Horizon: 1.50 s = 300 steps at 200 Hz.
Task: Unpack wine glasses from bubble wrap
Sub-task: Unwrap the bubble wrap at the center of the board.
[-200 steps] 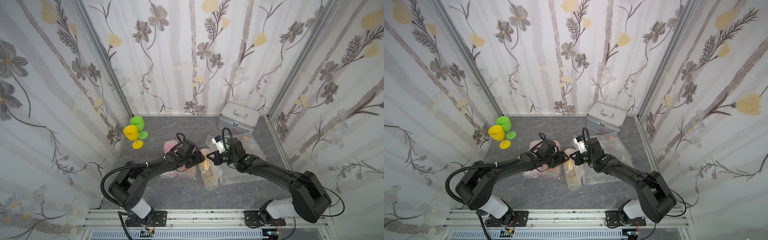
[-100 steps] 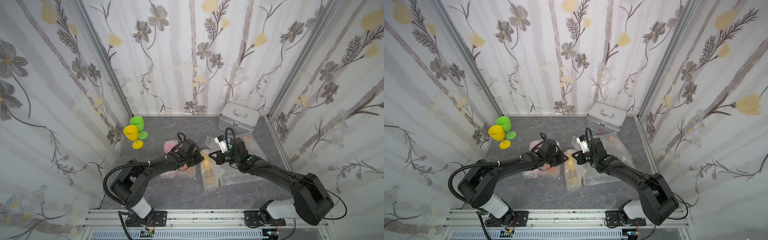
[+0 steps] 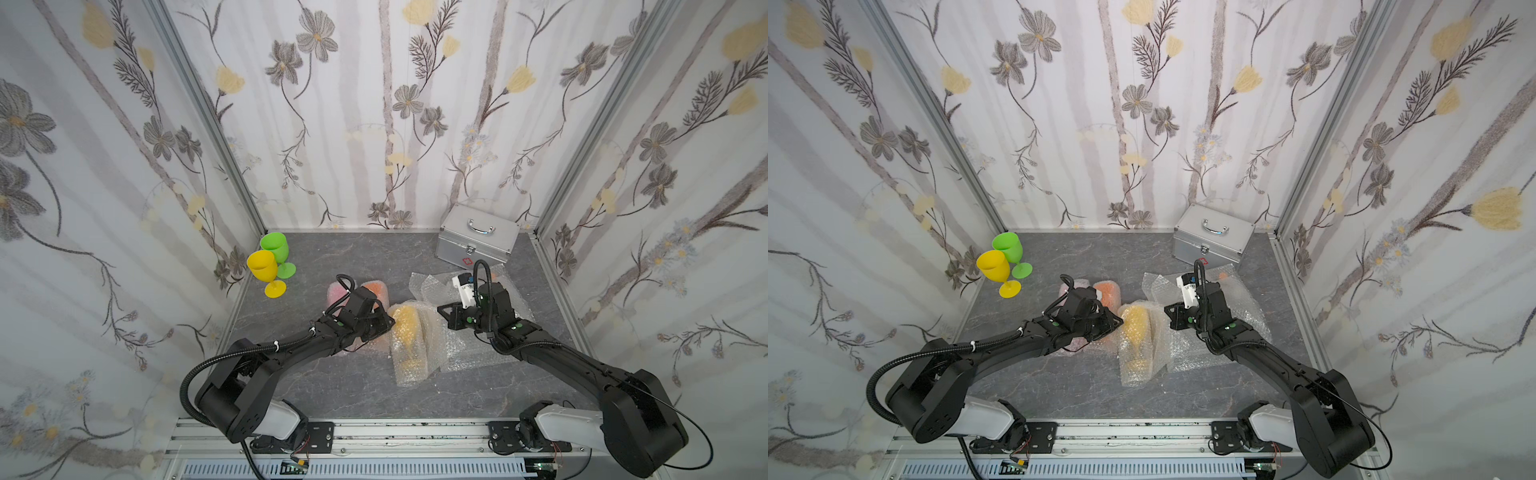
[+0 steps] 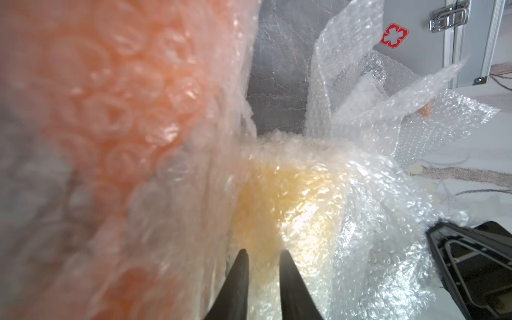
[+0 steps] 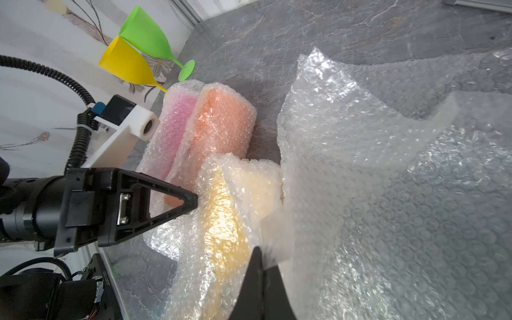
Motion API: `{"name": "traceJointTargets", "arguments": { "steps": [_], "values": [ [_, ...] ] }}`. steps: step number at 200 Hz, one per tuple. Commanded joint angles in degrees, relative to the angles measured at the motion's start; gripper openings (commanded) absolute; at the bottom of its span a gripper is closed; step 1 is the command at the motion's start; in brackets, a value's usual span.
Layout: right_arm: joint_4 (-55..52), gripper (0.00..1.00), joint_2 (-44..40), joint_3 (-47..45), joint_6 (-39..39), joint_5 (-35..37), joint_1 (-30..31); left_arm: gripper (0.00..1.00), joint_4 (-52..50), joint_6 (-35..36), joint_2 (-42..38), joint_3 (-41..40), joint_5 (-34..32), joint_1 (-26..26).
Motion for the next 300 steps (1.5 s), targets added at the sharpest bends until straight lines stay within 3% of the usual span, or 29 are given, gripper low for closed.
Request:
{"name": "traceJointTargets", "arguments": {
  "steps": [1, 51, 87, 114, 157, 198, 215, 263, 300],
  "values": [
    [0.70, 0.00, -1.07, -0.72, 1.03, 2.93, -0.49, 0.23, 2.62, -0.89, -2.16, -2.10, -1.51, 0.92],
    [0.72, 0.00, -3.40, -1.91, 1.56, 2.66, -1.04, 0.24, 0.57, -0.94, -5.71, -4.42, -1.86, 2.67],
    [3.01, 0.00, -3.07, -2.31, 1.48, -3.44, -1.00, 0.49, 0.03, 0.63, -4.73, -0.84, 0.74, 2.44],
    [3.68, 0.00, -2.40, -2.23, 1.38, -6.21, -0.91, 0.59, 0.56, 1.86, -0.35, 3.56, 2.61, 0.34],
    [4.09, 0.00, -2.14, -2.19, 1.56, -7.47, -0.64, 0.63, -2.13, 4.03, 8.62, 11.86, 3.05, -3.15],
    [4.60, 0.00, -1.75, -2.13, 1.73, -7.91, -0.39, 0.65, -12.99, 9.12, 13.81, 19.49, -0.43, -5.92],
    [4.46, 0.00, -1.81, -1.90, 1.59, -7.60, -0.34, 0.59, -16.04, 9.81, 15.29, 21.01, -1.28, -6.11],
    [2.83, 0.00, -3.56, -1.97, 0.60, -4.59, -0.46, 0.28, -17.39, 9.48, 14.68, 20.91, -3.12, -6.05],
    [1.85, 0.00, -5.62, -2.32, 0.86, -0.25, -1.15, 0.19, -15.81, 9.13, 12.31, 19.47, -2.75, -5.61]
  ]
}}
